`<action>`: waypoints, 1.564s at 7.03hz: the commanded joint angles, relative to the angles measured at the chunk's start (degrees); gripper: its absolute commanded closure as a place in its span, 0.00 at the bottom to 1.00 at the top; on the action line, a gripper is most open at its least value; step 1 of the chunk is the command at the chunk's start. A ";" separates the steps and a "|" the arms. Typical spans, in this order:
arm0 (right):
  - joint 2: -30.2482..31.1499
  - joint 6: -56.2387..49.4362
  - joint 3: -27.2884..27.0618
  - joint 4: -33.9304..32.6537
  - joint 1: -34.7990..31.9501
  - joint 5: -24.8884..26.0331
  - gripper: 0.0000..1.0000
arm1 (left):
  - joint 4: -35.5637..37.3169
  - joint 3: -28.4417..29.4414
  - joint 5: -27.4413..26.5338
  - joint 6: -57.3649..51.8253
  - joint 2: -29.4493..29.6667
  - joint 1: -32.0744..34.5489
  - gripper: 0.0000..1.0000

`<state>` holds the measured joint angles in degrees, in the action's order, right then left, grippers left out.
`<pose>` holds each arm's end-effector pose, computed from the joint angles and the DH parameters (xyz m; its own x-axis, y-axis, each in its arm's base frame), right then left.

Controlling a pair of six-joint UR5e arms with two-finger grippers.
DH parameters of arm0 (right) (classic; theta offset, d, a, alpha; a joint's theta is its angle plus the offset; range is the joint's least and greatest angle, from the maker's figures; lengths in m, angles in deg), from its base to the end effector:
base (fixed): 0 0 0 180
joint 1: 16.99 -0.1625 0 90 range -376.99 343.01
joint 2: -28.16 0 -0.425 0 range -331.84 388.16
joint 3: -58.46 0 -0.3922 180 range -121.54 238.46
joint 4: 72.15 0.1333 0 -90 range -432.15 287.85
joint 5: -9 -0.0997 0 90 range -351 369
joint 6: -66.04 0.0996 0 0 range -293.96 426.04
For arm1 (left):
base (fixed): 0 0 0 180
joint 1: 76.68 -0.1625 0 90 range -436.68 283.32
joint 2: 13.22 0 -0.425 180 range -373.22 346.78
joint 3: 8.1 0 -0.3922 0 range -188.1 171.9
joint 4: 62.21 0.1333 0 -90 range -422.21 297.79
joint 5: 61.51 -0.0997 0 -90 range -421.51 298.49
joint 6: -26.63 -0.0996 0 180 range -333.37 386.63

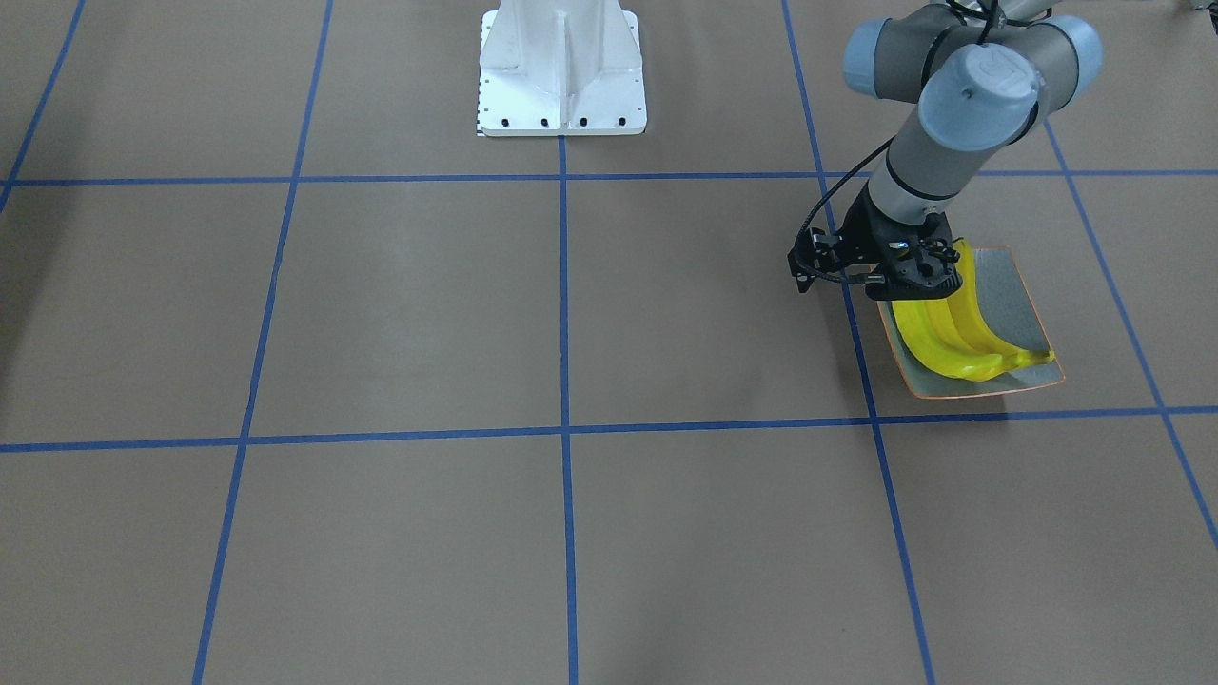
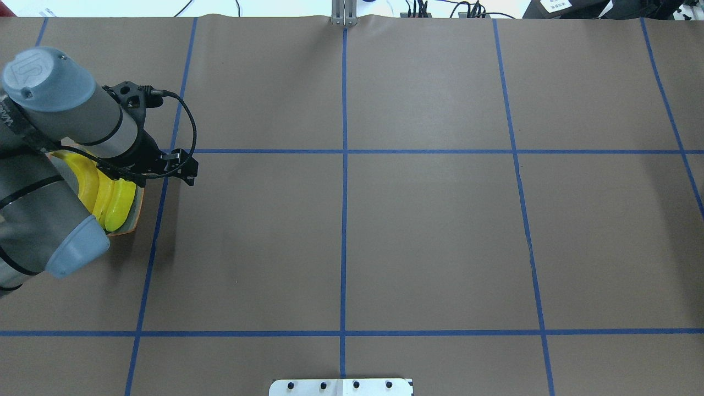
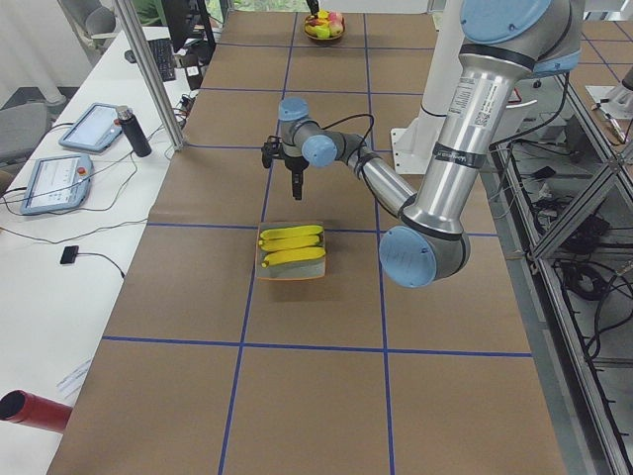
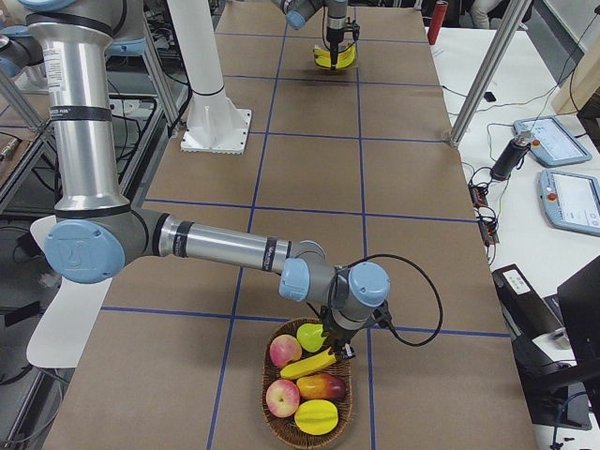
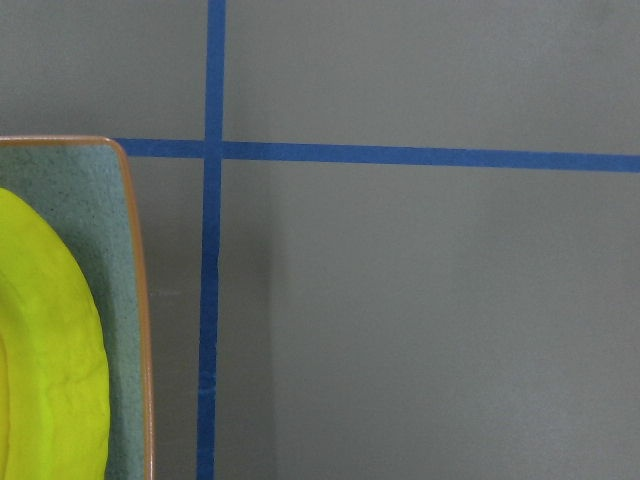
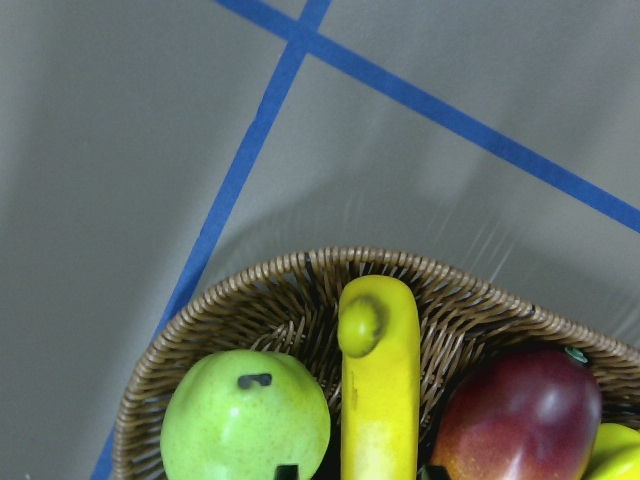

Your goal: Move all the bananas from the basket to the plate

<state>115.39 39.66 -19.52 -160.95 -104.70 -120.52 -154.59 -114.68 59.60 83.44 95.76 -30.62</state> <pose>0.0501 -0.4980 0.7401 0.6761 -0.3874 0.6267 0.3795 0.9122 0.1545 0.3493 -0.4804 0.3423 0.6748 -0.0248 -0.7376 0.0319 0.9995 -0.0044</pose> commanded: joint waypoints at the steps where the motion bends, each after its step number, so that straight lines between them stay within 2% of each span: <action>1: 2.59 7.02 3.68 13.06 -0.61 -0.99 0.49 | -0.09 -0.03 0.00 0.58 0.09 -0.17 0.00; 2: 2.69 7.13 7.62 19.39 -0.53 -1.00 0.49 | -0.09 0.05 0.00 1.02 0.09 -0.70 0.00; 3: 2.60 7.22 8.10 20.41 -0.53 -1.00 0.49 | -0.09 -0.03 0.00 1.03 0.09 -0.79 0.00; 5: 2.16 7.30 7.49 20.51 -0.44 -1.17 0.49 | -0.09 0.05 0.00 1.03 0.09 -0.88 0.00; 8: 1.90 8.09 7.40 20.69 0.26 -4.42 0.45 | -0.09 0.23 0.00 1.03 0.09 -0.97 0.00; 11: 1.37 8.09 8.01 22.97 2.98 -3.46 0.46 | -0.17 0.58 0.00 0.94 0.09 -1.06 0.00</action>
<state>117.01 47.76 -11.75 -138.60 -102.63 -124.43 -154.70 -114.27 59.60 84.40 95.85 -31.66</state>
